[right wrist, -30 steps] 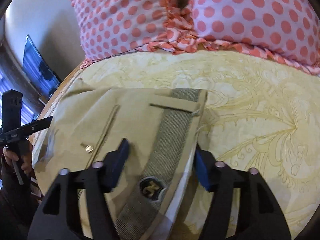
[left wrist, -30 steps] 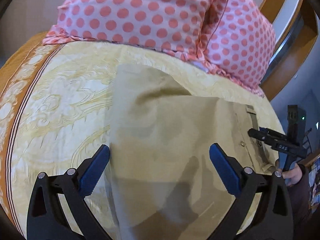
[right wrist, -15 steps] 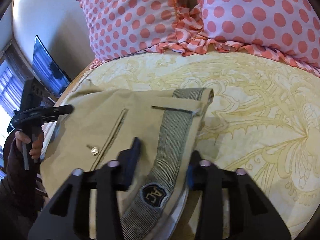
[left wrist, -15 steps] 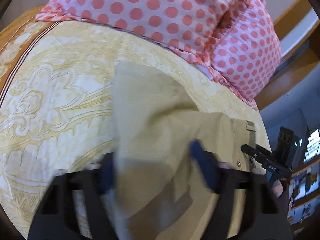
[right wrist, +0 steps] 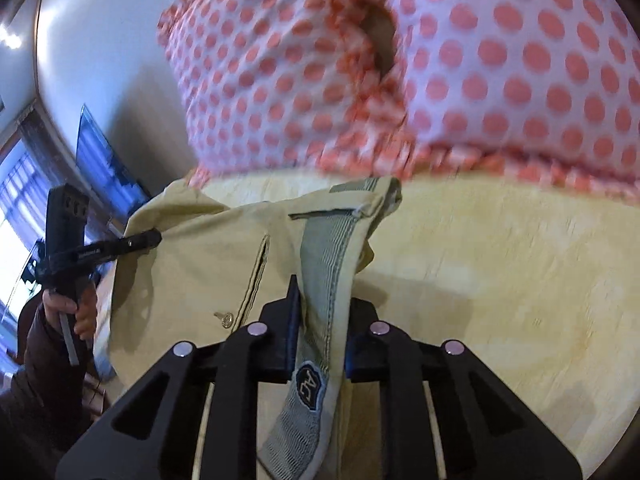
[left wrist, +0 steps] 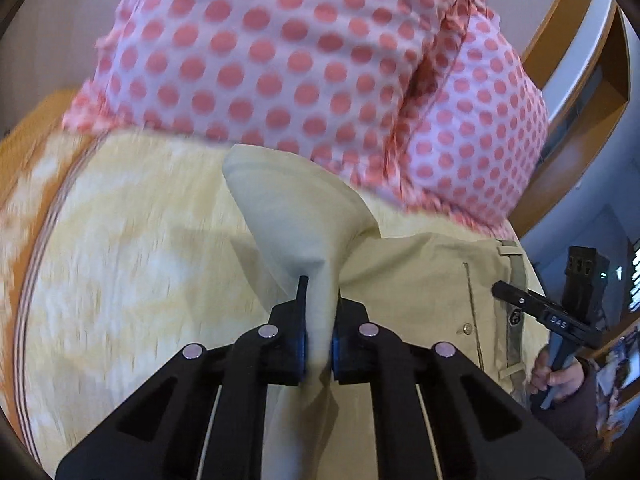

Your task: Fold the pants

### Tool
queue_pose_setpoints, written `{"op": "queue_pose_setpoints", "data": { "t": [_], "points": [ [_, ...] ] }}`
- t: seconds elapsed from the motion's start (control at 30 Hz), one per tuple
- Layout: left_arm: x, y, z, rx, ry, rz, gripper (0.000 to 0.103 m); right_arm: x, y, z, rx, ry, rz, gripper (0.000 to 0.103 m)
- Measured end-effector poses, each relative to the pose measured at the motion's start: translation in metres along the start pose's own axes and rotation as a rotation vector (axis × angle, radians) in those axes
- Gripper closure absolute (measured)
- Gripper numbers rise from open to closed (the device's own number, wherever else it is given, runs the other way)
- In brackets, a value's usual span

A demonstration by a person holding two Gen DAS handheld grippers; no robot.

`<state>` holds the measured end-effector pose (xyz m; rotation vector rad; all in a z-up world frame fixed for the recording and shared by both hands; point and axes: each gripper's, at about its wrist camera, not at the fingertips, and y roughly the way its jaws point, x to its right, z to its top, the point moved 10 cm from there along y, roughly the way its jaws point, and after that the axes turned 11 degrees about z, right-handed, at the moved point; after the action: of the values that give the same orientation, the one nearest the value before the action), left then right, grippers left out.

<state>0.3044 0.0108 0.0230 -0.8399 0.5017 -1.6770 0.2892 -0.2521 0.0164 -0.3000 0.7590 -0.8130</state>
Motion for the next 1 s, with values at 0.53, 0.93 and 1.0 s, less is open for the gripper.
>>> {"op": "queue_pose_setpoints", "data": {
  "t": [0.53, 0.93, 1.0],
  "points": [
    [-0.024, 0.054, 0.035, -0.015, -0.062, 0.189, 0.082, 0.076, 0.003, 0.005, -0.001, 0.172, -0.257, 0.029],
    [0.03, 0.026, -0.049, -0.175, -0.045, -0.063, 0.027, 0.017, 0.003, -0.05, 0.007, 0.489, 0.181, 0.004],
    [0.023, 0.035, -0.048, -0.159, -0.111, -0.099, 0.028, 0.021, 0.0, -0.049, 0.061, 0.55, 0.215, 0.005]
  ]
}}
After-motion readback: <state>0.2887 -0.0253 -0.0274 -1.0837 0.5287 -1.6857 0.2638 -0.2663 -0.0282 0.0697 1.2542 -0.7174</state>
